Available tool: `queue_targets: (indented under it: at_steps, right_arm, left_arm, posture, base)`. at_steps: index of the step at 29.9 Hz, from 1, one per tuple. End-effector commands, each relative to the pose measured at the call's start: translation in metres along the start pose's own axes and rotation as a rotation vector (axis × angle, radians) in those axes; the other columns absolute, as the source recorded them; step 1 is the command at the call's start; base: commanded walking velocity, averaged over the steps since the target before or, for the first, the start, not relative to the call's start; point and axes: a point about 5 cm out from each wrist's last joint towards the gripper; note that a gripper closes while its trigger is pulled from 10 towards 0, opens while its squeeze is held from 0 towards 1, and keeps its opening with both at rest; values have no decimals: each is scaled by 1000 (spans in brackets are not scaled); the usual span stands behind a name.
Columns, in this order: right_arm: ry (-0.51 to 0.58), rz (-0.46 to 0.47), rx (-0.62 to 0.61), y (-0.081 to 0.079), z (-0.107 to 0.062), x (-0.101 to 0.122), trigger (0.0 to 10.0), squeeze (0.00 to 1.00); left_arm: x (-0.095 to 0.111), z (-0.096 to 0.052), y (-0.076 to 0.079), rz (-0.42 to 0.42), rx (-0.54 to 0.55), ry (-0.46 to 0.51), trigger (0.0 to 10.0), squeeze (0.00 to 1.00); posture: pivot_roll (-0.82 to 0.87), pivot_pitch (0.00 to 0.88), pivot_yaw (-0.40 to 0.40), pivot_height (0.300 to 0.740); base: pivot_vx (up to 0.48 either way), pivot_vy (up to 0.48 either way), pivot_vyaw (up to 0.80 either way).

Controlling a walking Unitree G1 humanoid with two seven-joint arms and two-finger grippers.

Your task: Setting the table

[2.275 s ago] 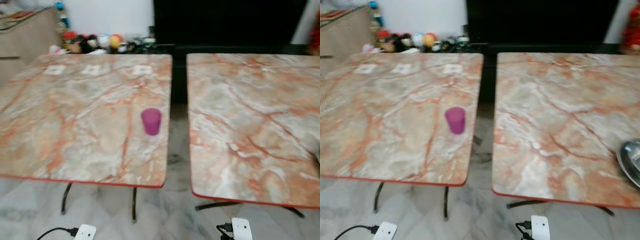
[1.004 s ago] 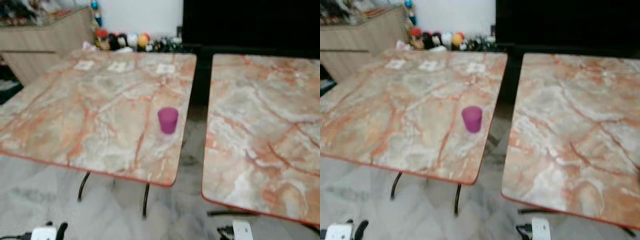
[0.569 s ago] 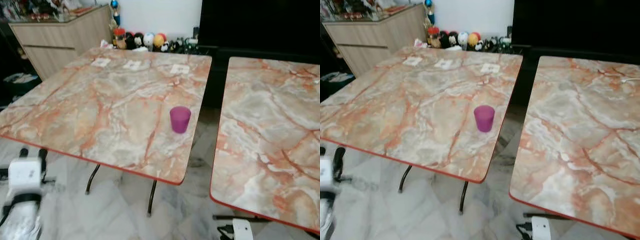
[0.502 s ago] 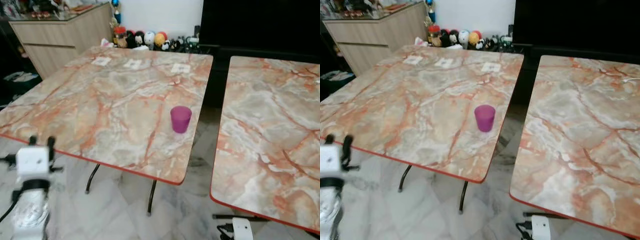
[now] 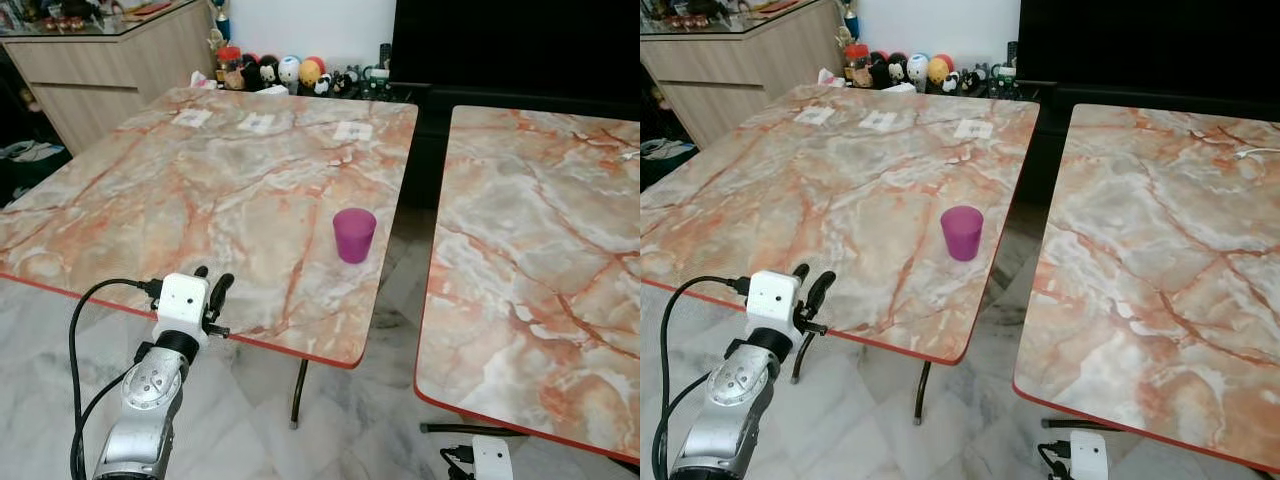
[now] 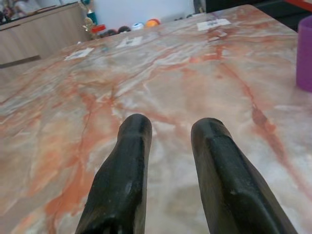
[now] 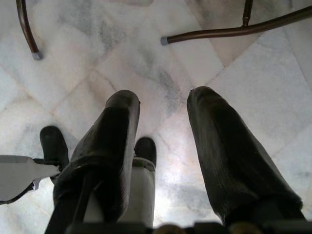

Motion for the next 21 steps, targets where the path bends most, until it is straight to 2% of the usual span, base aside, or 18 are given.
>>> queue_targets:
  at_steps: [1,11,21]
  right_arm:
    - [-9,11,-11,1,-1,-3,10000,0]
    - [-10,5,1,0,0,-2,10000,0]
    - [-6,-13,-1,0,0,0,10000,0]
  left_arm:
    - [-2,0,0,-23,7,-14,10000,0]
    - [6,9,-5,-29,19,25,10000,0]
    - [9,9,-9,-38,42,29,10000,0]
  posture:
    - [18,0,38,740]
    - [19,0,45,740]
    - [26,0,47,740]
  base:
    - [0,0,-719]
    - [0,0,-700]
    - [0,0,-688]
Point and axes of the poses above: a point about 5 cm out from each wrist's last joint towards the gripper, its own z axis pointing out of the wrist towards the gripper, its own x axis along the axis of the wrist's last joint, y = z × x, and after that the axes turned 4 degrees about -z, right-handed
